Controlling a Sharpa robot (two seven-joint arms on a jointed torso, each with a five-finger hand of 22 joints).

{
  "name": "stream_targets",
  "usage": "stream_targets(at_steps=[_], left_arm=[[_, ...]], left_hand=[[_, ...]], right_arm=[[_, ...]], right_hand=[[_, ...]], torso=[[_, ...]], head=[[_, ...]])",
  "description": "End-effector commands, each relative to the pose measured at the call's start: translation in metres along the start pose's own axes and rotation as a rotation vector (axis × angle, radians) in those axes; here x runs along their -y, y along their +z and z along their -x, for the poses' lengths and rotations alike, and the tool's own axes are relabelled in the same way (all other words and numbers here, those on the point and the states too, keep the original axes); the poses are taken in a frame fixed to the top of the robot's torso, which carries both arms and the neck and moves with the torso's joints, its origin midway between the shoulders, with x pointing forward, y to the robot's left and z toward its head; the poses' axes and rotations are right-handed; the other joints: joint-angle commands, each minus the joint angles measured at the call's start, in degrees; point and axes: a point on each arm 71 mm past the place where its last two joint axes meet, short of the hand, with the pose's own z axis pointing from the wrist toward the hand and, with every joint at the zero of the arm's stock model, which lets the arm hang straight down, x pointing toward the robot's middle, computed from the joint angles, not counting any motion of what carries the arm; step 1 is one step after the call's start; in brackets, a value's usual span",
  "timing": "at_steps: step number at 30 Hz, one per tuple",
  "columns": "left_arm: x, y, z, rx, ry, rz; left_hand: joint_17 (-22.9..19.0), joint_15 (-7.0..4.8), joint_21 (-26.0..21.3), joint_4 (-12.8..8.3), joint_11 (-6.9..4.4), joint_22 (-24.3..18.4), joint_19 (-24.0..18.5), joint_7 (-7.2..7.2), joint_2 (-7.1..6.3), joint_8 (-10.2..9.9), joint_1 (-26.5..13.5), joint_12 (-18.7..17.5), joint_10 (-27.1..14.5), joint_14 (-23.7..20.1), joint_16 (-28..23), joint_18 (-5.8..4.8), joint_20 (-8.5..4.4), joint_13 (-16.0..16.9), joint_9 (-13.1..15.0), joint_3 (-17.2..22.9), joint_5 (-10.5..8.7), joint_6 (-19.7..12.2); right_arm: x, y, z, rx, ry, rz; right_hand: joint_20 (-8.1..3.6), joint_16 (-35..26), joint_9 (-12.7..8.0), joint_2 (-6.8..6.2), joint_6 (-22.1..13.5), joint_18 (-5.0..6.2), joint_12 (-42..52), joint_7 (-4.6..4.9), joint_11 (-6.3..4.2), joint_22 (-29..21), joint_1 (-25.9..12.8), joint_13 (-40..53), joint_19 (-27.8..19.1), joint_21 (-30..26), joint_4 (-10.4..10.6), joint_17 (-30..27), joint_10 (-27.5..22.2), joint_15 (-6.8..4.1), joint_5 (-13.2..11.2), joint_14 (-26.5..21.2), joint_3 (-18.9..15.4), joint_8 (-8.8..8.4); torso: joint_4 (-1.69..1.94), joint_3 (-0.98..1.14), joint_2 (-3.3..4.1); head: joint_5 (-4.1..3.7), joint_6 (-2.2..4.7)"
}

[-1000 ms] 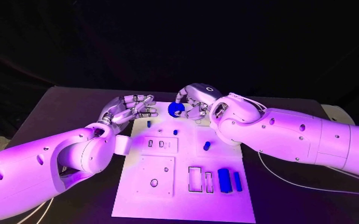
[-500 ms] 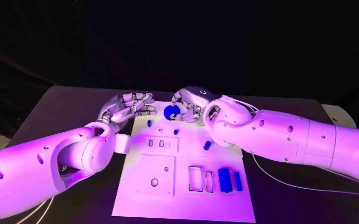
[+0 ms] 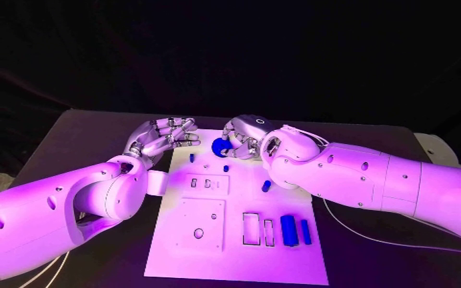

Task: Assemble the parts on the task board

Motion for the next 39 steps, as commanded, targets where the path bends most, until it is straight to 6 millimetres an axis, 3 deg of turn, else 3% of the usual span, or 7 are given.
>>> stream_targets(at_steps=[1,10,16,18,22,31,39], left_arm=[[0.002,0.000,0.000,-0.001,-0.001,-0.018],[0.002,0.000,0.000,-0.001,-0.001,-0.016],[0.002,0.000,0.000,-0.002,-0.001,-0.015],[0.002,0.000,0.000,-0.003,-0.002,-0.014],[0.002,0.000,0.000,-0.003,-0.001,-0.013],[0.002,0.000,0.002,-0.001,0.000,-0.011],[0.002,0.000,0.004,0.002,0.000,-0.010]], left_hand=[[0.05,0.23,-0.10,0.07,0.19,-0.08,0.42,1.52,-0.11,-0.13,-0.06,-0.15,0.39,-0.17,-0.28,0.31,0.08,0.03,-0.02,0.34,-0.17,-0.09],[0.08,0.24,-0.12,0.04,0.19,-0.10,0.38,1.52,-0.19,-0.15,-0.03,-0.19,0.40,-0.23,-0.32,0.31,0.09,0.02,-0.03,0.41,-0.17,-0.10],[0.08,0.24,-0.12,0.04,0.19,-0.10,0.38,1.52,-0.19,-0.15,-0.03,-0.19,0.40,-0.23,-0.32,0.31,0.09,0.02,-0.03,0.41,-0.17,-0.10],[0.08,0.24,-0.12,0.04,0.19,-0.10,0.38,1.52,-0.19,-0.15,-0.03,-0.19,0.40,-0.23,-0.32,0.31,0.09,0.02,-0.03,0.41,-0.17,-0.10],[0.11,0.25,-0.14,0.04,0.21,-0.12,0.36,1.54,-0.24,-0.18,-0.04,-0.22,0.39,-0.26,-0.36,0.30,0.10,0.01,-0.04,0.47,-0.18,-0.12],[0.12,0.26,-0.15,0.04,0.22,-0.13,0.35,1.55,-0.27,-0.20,-0.05,-0.25,0.37,-0.28,-0.38,0.30,0.11,0.01,-0.05,0.50,-0.19,-0.14],[0.14,0.27,-0.16,0.05,0.24,-0.15,0.33,1.57,-0.30,-0.23,-0.06,-0.29,0.34,-0.30,-0.40,0.30,0.11,0.00,-0.06,0.54,-0.20,-0.17]], right_arm=[[0.000,0.000,-0.004,-0.029,-0.012,-0.001],[0.001,0.000,-0.005,-0.028,-0.013,-0.003],[0.001,0.001,-0.005,-0.031,-0.007,-0.003],[0.001,0.001,-0.006,-0.036,-0.005,-0.003],[0.001,0.001,-0.006,-0.044,-0.002,-0.003],[0.004,-0.001,-0.005,-0.042,0.009,-0.009],[0.009,-0.018,0.017,0.172,0.098,0.053]], right_hand=[[-0.49,0.16,0.07,0.03,0.27,-1.02,0.10,-0.18,-0.32,14.24,-0.41,14.95,5.48,-0.06,0.13,13.82,5.86,-0.38,-0.16,5.92,0.18,-0.09],[-0.50,0.14,-0.05,-0.17,-0.52,-0.98,-0.16,0.04,-0.18,14.11,-0.81,14.62,5.39,-0.18,0.35,13.75,5.55,-0.31,-0.41,5.91,0.06,-0.72],[0.49,0.15,-1.18,-0.47,-5.28,-0.94,-0.72,1.68,1.31,13.98,-2.34,13.93,5.29,-0.33,1.75,13.77,4.90,0.94,-4.23,5.91,-2.41,-4.41],[0.94,0.15,-1.46,-0.04,-5.55,-0.93,-0.79,2.00,1.65,13.98,-3.22,13.84,5.29,-0.34,3.51,13.76,4.81,1.32,-4.61,5.90,-5.77,-5.20],[1.07,0.16,-1.53,0.64,-5.07,-0.92,-0.77,2.01,1.69,13.96,-3.04,13.86,5.27,-0.37,4.83,13.79,4.82,1.38,-4.43,5.91,-8.23,-5.47],[0.97,0.14,-1.41,1.59,-3.77,-0.91,-0.66,1.70,1.44,13.93,-2.83,13.98,5.24,-0.41,5.96,13.69,4.94,1.21,-3.52,5.89,-9.40,-5.24],[0.78,0.12,-1.48,2.27,-3.40,-0.99,-0.37,1.54,1.26,14.21,-1.64,14.35,5.44,-0.16,5.70,13.60,5.29,1.01,-2.52,5.87,-9.27,-5.42]], torso=[[-0.13,0.06,0.05],[-0.11,0.01,-0.01],[-0.16,0.01,0.03],[-0.10,0.01,0.02],[-0.09,0.02,0.00],[-0.10,0.02,-0.04],[-0.26,0.09,-0.11]], head=[[0.19,-0.12],[0.11,-0.17],[0.11,-0.13],[0.05,-0.11],[-0.02,-0.15],[-0.05,-0.25],[-0.12,0.12]])
